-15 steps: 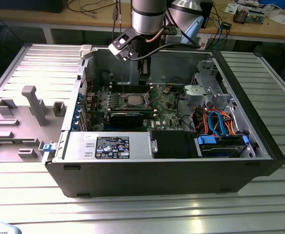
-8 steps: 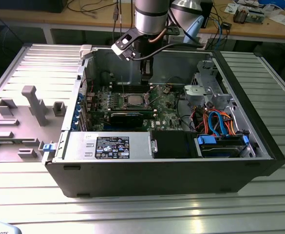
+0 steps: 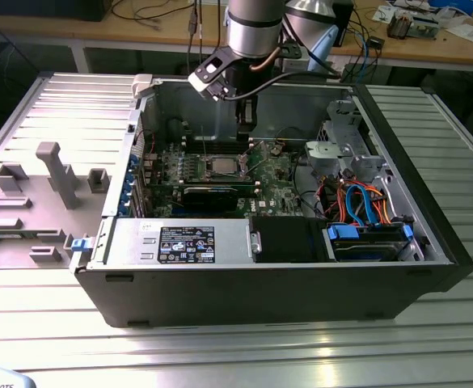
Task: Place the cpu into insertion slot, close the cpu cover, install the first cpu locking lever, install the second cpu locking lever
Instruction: 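Close the cpu cover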
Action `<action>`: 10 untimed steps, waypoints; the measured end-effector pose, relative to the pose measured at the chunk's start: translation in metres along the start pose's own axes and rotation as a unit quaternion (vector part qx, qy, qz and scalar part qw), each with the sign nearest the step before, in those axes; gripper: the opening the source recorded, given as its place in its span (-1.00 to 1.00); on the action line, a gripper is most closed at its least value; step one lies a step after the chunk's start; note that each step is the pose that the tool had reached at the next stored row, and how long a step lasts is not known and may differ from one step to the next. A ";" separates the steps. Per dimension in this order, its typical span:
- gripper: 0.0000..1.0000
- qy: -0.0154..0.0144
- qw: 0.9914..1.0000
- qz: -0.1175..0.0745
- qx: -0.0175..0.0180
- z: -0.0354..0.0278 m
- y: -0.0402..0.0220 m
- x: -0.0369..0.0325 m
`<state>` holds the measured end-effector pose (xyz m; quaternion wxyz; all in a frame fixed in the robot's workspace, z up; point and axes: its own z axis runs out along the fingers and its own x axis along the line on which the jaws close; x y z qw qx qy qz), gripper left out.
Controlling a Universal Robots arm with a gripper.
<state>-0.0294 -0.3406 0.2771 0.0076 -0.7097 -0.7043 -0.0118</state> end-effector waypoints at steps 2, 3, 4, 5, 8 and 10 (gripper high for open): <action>-0.79 0.000 1.000 0.000 0.000 0.0000 0.0016 0.0000; -0.79 0.000 1.000 0.000 0.000 0.0003 0.0032 0.0000; -0.79 0.000 1.000 0.000 0.000 0.0005 0.0046 0.0000; -0.79 0.000 1.000 0.000 0.000 0.0007 0.0058 0.0001; -0.79 0.000 1.000 0.000 0.000 0.0014 0.0107 0.0000; -0.79 0.000 1.000 0.000 0.000 0.0017 0.0135 0.0001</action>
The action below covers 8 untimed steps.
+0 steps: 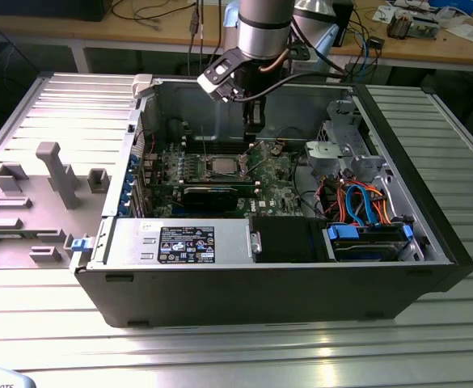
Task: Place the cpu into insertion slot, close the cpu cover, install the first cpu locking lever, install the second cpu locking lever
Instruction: 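Close the cpu cover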
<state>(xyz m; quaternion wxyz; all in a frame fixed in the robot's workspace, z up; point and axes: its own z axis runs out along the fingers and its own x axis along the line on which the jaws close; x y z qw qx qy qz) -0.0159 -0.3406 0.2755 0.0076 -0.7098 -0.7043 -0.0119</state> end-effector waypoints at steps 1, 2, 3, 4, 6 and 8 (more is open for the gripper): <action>-0.79 0.000 1.000 0.000 0.000 0.0001 0.0014 0.0000; -0.79 0.000 1.000 0.000 0.000 0.0004 0.0037 0.0001; -0.79 0.000 1.000 0.000 0.000 0.0005 0.0054 0.0001; -0.79 0.000 1.000 0.000 0.000 0.0007 0.0076 0.0000; -0.79 0.000 1.000 0.000 0.000 0.0011 0.0103 0.0001; -0.79 0.000 1.000 0.000 0.000 0.0014 0.0132 0.0001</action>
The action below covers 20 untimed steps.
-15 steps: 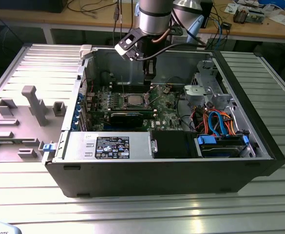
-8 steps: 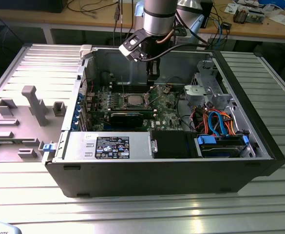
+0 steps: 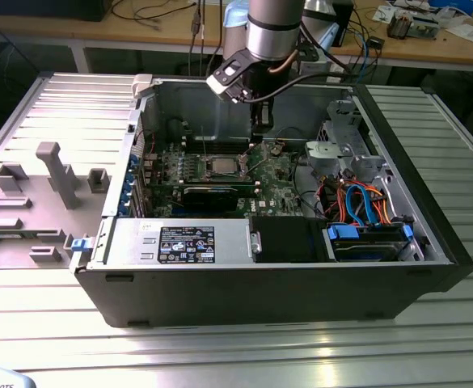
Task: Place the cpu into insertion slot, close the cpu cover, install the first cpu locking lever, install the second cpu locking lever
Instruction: 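Close the cpu cover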
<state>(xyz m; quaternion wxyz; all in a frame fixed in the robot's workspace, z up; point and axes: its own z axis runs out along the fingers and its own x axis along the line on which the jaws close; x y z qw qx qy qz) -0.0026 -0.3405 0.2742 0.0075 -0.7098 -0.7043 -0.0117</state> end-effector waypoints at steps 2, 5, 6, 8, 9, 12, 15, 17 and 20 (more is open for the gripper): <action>-0.79 0.000 1.000 0.000 0.000 0.0005 0.0022 0.0001; -0.79 -0.001 1.000 0.000 0.000 0.0011 0.0045 0.0002; -0.79 -0.001 1.000 0.000 0.000 0.0013 0.0054 0.0002; -0.79 -0.001 1.000 0.000 0.000 0.0015 0.0066 0.0002; -0.79 -0.001 1.000 0.000 0.000 0.0016 0.0074 0.0002; -0.79 -0.001 1.000 0.000 -0.001 0.0017 0.0080 0.0002; -0.79 -0.001 1.000 0.000 -0.001 0.0018 0.0080 0.0002; -0.79 -0.001 1.000 0.000 -0.001 0.0019 0.0081 0.0002; -0.79 -0.001 1.000 0.000 -0.001 0.0023 0.0082 0.0003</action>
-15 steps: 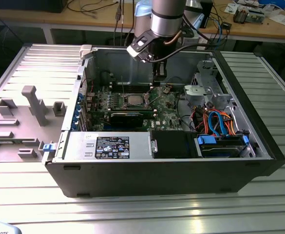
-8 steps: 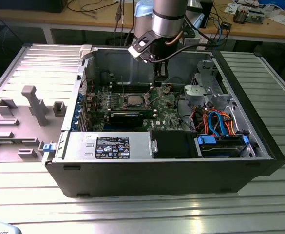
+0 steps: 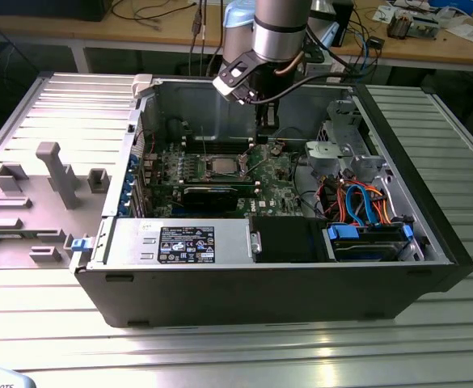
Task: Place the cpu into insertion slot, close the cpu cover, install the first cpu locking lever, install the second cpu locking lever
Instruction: 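Close the cpu cover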
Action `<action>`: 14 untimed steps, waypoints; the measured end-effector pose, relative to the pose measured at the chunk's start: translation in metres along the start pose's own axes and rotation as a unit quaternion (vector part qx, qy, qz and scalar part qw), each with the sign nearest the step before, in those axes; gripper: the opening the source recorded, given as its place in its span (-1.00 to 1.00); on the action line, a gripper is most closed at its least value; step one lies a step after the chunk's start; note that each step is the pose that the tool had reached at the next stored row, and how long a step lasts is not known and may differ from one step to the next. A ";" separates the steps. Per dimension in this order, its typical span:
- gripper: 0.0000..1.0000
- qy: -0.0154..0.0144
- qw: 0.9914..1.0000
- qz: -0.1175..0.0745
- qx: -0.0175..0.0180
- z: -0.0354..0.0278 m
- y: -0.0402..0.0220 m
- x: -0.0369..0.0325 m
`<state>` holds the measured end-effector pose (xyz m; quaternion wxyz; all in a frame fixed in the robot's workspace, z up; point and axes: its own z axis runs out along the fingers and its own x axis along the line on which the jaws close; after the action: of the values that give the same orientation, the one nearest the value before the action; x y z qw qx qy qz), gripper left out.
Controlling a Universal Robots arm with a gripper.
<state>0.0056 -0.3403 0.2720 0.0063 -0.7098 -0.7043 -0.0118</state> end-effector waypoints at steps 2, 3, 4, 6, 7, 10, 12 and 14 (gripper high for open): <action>-0.79 0.000 1.000 0.000 0.000 0.0009 0.0034 0.0000; -0.79 0.000 1.000 0.000 0.000 0.0012 0.0052 0.0002; -0.79 0.000 1.000 0.000 0.000 0.0015 0.0073 0.0004; -0.79 0.000 1.000 0.000 0.000 0.0027 0.0109 0.0009; -0.79 0.000 1.000 0.000 0.000 0.0050 0.0155 0.0009; -0.79 -0.002 1.000 0.000 0.004 0.0237 0.0218 0.0022; -0.79 -0.002 1.000 0.000 0.004 0.0237 0.0215 0.0023; -0.79 -0.002 1.000 0.000 0.004 0.0237 0.0203 0.0022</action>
<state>0.0261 -0.3376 0.2485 0.0075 -0.7095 -0.7047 -0.0075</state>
